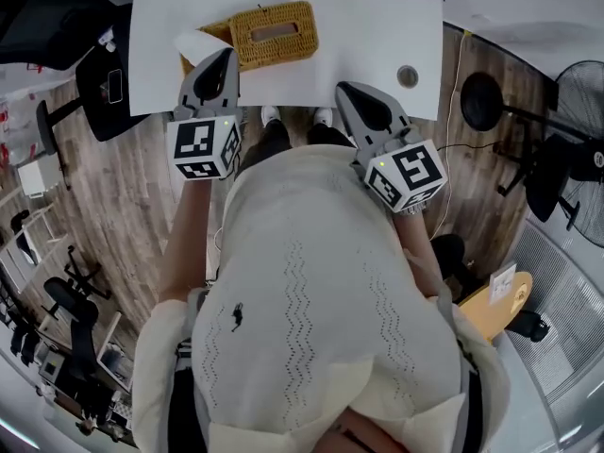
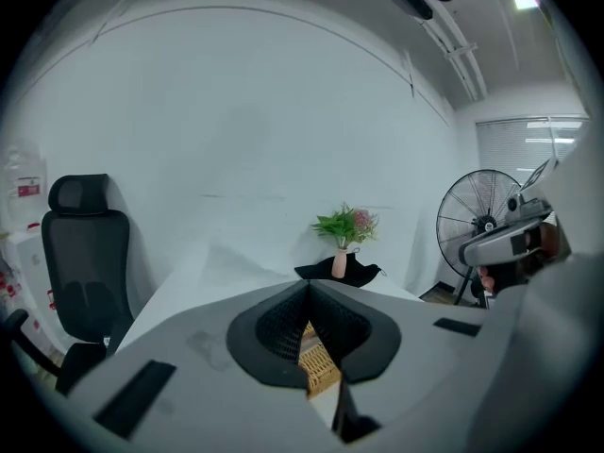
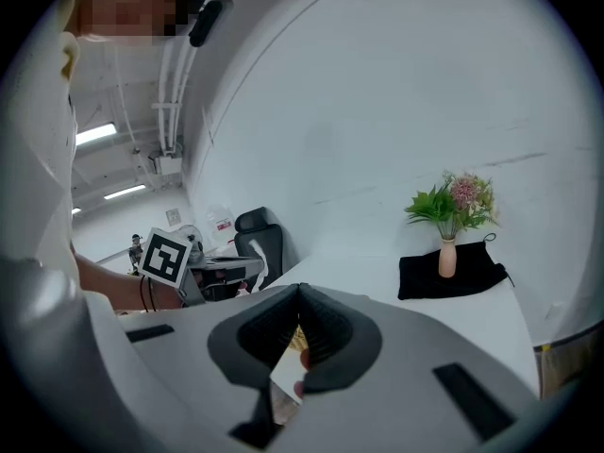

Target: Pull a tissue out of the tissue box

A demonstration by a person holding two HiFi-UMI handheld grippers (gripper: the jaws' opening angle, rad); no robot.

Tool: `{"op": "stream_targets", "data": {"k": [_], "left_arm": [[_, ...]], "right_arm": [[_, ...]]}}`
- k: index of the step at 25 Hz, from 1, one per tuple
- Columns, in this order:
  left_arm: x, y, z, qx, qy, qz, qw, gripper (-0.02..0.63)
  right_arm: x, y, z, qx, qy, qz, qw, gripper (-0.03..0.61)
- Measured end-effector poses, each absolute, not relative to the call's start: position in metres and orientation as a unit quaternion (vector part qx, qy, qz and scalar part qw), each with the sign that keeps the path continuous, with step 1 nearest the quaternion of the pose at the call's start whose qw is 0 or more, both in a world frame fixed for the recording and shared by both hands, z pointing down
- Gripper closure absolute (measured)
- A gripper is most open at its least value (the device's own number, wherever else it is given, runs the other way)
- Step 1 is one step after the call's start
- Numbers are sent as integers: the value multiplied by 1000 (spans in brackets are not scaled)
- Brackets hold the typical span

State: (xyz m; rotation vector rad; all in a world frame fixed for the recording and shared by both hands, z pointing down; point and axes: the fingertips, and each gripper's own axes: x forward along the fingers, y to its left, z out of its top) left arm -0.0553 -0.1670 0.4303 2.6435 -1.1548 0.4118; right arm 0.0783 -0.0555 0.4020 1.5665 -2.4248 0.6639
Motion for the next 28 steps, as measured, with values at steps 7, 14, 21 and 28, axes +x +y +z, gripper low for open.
{"op": "stream_targets", "data": {"k": [7, 14, 21, 28], "left_arm": [[-61, -130, 419, 890, -423, 125, 117, 601], [-52, -90, 409, 884, -440, 99, 121, 601], [-35, -62, 395, 880, -456, 71, 111, 601], [-20, -46, 391, 876, -468, 63, 99, 601]], "right_arm": [[78, -55, 402, 487, -840, 224, 85, 577], [81, -50, 400, 451, -861, 217, 90, 577], [95, -41, 397, 435, -871, 212, 83, 577], [105, -33, 392, 427, -879, 193, 85, 577]]}}
